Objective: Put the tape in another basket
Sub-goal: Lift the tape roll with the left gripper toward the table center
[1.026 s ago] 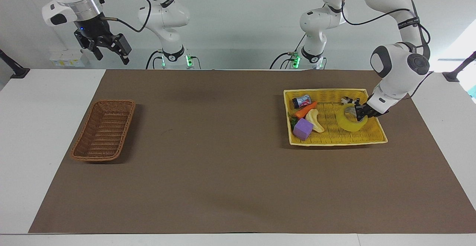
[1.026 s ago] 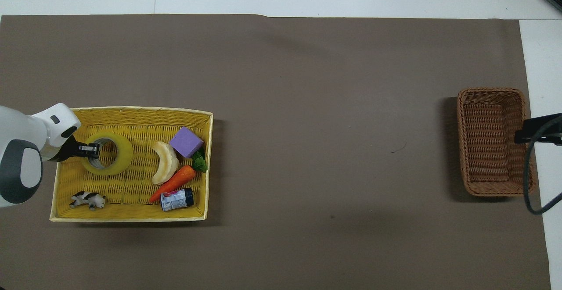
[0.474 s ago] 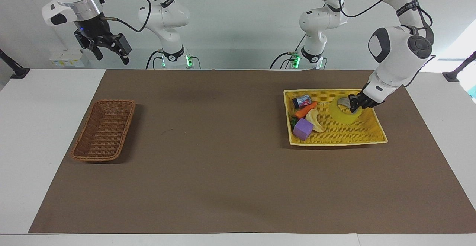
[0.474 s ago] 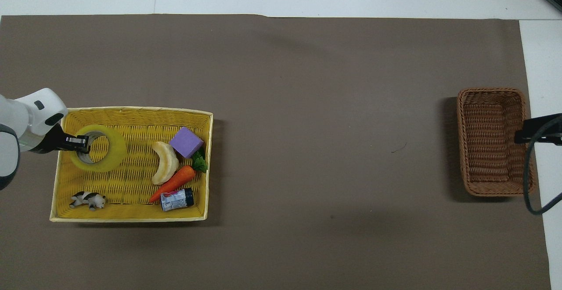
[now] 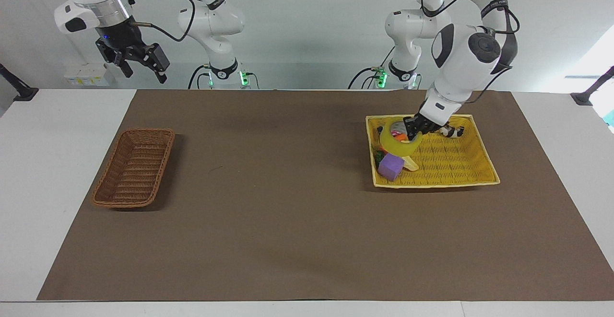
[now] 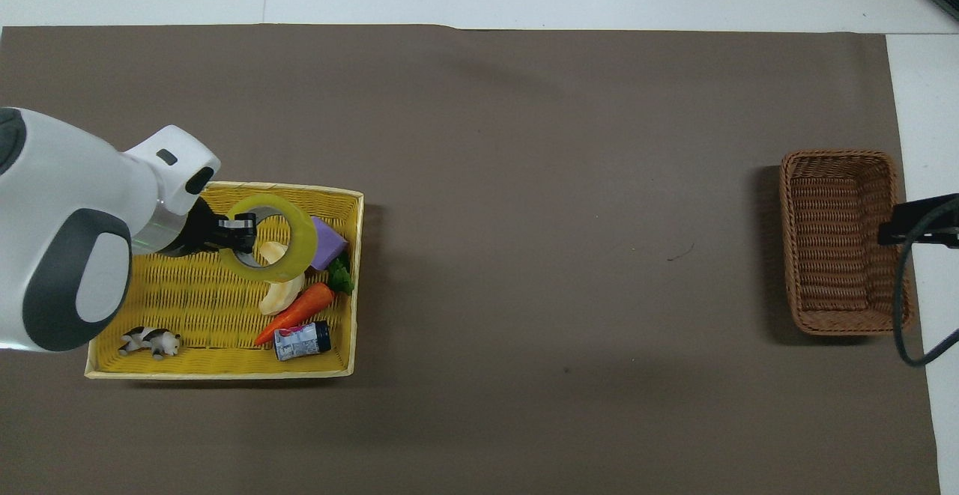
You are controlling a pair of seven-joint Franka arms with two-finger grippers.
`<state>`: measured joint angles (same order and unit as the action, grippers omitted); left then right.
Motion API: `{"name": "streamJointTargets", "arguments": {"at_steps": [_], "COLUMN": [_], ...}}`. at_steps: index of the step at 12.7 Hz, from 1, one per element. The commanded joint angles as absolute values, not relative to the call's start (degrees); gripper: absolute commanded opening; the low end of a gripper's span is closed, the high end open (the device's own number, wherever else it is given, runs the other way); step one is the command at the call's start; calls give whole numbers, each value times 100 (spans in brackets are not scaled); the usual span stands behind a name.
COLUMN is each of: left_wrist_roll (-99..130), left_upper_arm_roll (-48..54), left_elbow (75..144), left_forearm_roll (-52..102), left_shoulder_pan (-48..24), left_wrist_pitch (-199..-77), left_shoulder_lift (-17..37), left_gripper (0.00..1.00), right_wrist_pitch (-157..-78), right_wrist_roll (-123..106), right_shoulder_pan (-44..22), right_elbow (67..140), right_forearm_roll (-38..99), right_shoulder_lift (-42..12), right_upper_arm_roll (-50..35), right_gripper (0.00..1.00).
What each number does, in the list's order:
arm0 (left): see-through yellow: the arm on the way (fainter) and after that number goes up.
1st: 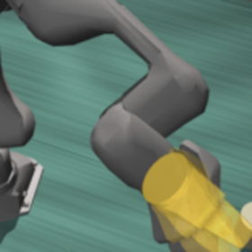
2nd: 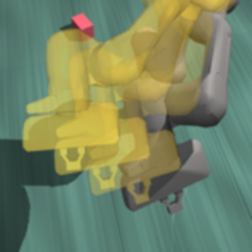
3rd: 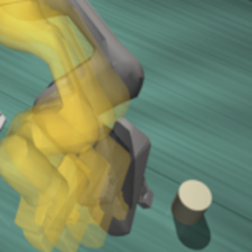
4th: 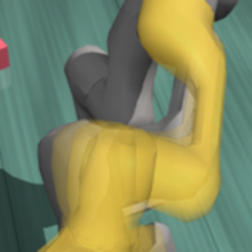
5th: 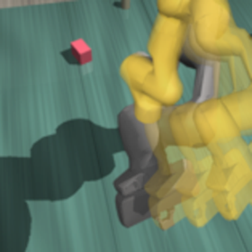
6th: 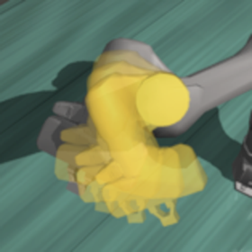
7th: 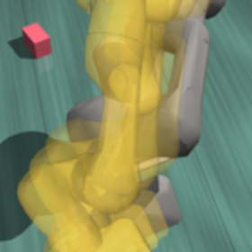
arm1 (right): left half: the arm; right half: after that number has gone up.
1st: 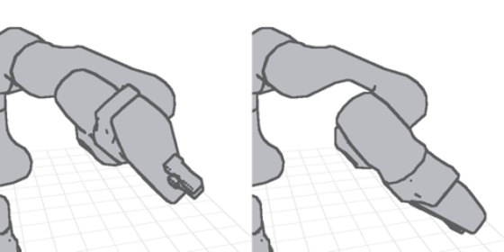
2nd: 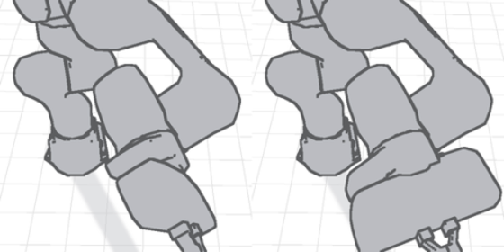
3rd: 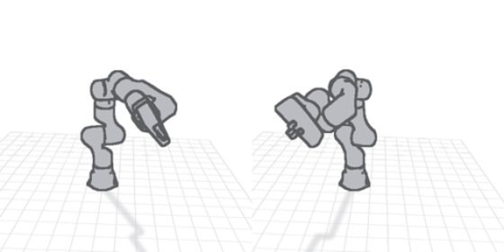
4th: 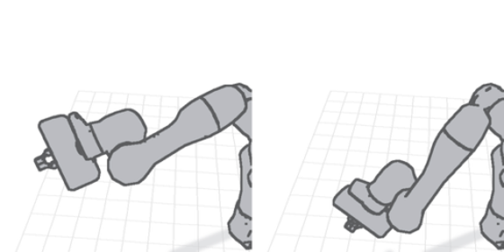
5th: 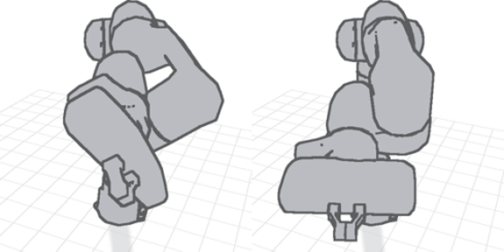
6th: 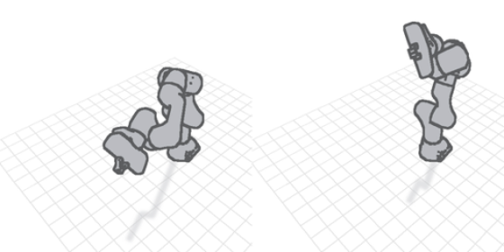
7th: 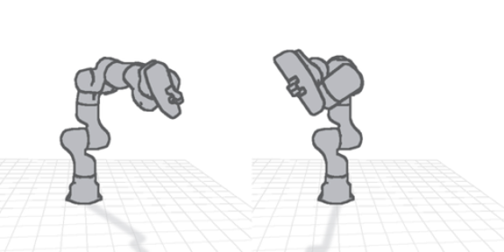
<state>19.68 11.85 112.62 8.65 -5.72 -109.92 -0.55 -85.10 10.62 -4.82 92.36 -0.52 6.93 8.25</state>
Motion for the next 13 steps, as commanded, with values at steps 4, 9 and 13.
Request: {"name": "streamJointTargets", "arguments": {"at_steps": [4,9,13], "left_wrist_roll": [3285,4514,4755], "left_upper_arm_roll": [1090,1607,1977], "left_elbow": [10645,10143,10046], "left_forearm_roll": [1274,1590,1713], "left_shoulder_pan": [-1642,-1828,-1837], "left_wrist_pitch": [-10934,-11099,-11635], "left_shoulder_lift": [-79,-44,-18], "left_gripper": [0,0,0], "right_wrist_pitch": [-8402,-8402,-8402], "right_wrist_roll": [984,984,984], "right_shoulder_pan": [-431,-431,-439], "right_elbow": [9176,9176,9176], "right_forearm_roll": [62,62,70], "right_shoulder_lift": [694,694,694], "right_upper_arm_roll": [817,817,817], "right_gripper": [100,100,100]}}
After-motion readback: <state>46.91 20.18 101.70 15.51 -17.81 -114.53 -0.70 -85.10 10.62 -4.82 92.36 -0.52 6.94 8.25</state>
